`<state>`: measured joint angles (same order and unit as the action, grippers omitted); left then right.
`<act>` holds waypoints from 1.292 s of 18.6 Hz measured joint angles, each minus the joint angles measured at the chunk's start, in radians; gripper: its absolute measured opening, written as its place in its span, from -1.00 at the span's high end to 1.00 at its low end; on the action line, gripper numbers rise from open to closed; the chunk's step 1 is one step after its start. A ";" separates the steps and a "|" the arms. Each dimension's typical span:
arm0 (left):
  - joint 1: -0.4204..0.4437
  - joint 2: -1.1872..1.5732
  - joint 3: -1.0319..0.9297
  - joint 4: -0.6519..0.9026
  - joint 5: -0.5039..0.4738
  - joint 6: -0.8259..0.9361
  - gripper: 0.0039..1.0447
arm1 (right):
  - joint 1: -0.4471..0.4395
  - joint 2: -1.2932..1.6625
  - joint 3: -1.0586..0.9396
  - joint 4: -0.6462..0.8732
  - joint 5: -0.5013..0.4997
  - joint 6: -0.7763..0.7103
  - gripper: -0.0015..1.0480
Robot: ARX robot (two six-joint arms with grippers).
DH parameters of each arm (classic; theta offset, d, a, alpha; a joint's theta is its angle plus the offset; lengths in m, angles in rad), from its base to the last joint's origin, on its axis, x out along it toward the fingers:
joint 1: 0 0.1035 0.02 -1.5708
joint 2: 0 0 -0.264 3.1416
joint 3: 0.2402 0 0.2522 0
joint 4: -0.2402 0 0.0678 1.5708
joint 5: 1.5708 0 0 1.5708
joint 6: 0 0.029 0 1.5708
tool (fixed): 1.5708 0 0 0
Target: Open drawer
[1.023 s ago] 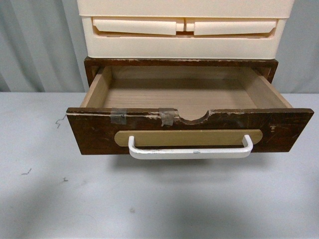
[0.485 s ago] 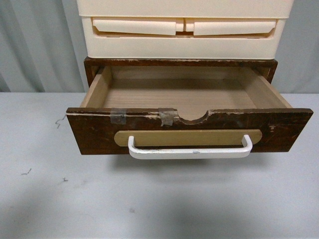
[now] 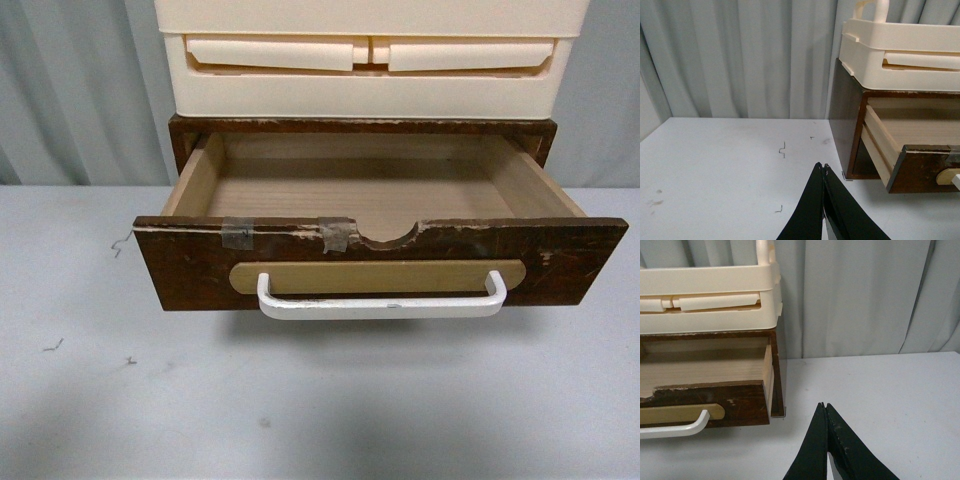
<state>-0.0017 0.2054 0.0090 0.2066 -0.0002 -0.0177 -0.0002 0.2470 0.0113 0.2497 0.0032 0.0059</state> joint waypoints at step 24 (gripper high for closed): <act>0.000 -0.201 0.000 -0.209 0.000 0.000 -0.88 | 0.000 -0.243 0.000 -0.253 -0.003 -0.001 -0.87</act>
<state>-0.0017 0.0048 0.0090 -0.0029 -0.0002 -0.0174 -0.0002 0.0040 0.0116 -0.0036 0.0006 0.0048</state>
